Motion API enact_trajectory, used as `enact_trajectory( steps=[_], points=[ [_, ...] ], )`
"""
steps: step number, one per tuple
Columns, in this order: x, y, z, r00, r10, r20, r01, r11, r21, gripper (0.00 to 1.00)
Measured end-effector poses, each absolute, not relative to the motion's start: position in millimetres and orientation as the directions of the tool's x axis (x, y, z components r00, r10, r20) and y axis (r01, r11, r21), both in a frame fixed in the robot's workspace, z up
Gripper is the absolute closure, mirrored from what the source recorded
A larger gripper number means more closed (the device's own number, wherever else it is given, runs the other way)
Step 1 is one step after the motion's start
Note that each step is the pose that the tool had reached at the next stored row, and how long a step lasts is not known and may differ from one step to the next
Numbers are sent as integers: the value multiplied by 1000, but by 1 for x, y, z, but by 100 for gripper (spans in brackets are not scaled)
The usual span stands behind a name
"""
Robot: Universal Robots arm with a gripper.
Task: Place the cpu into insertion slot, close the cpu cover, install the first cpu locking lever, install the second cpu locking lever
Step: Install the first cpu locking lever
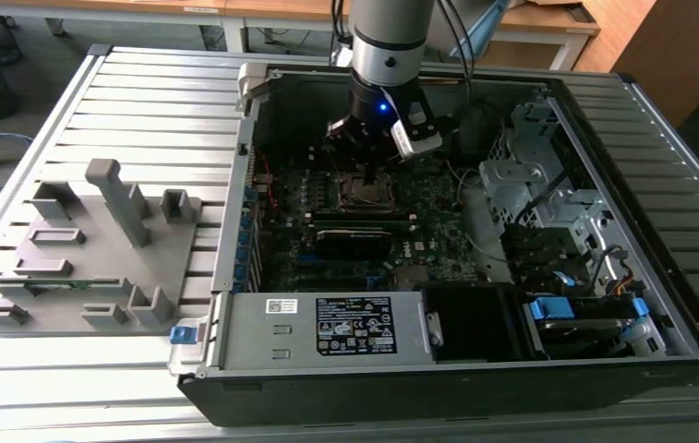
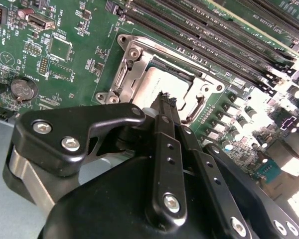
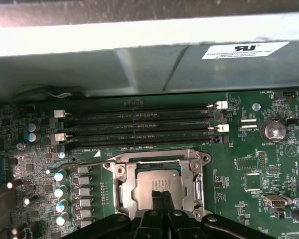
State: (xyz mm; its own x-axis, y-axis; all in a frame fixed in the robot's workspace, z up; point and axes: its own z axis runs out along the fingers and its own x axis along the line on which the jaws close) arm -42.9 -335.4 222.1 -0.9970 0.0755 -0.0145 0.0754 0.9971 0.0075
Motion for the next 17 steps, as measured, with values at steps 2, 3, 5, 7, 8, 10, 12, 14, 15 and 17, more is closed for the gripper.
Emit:
enact_trajectory(
  steps=[2,3,5,7,8,10,12,14,15,17],
  points=[
    [-43,-335,222,-997,76,-15,75,997,8,89],
    [-43,-335,222,-997,76,-14,75,997,8,89],
    [-43,-335,222,-997,76,-14,75,997,8,89],
    [-43,-335,222,-997,76,-14,75,997,7,89],
    [-43,-335,223,-997,76,-14,75,997,7,89],
    [-43,-335,224,-997,76,-14,75,997,7,89],
    [-43,-335,225,-997,76,-14,75,997,8,89],
    [-43,-335,225,-997,76,-14,75,997,8,89],
    [-43,-335,225,-997,76,-14,75,997,7,89],
    [-43,-335,226,-997,76,-14,75,997,7,89]
  ],
)
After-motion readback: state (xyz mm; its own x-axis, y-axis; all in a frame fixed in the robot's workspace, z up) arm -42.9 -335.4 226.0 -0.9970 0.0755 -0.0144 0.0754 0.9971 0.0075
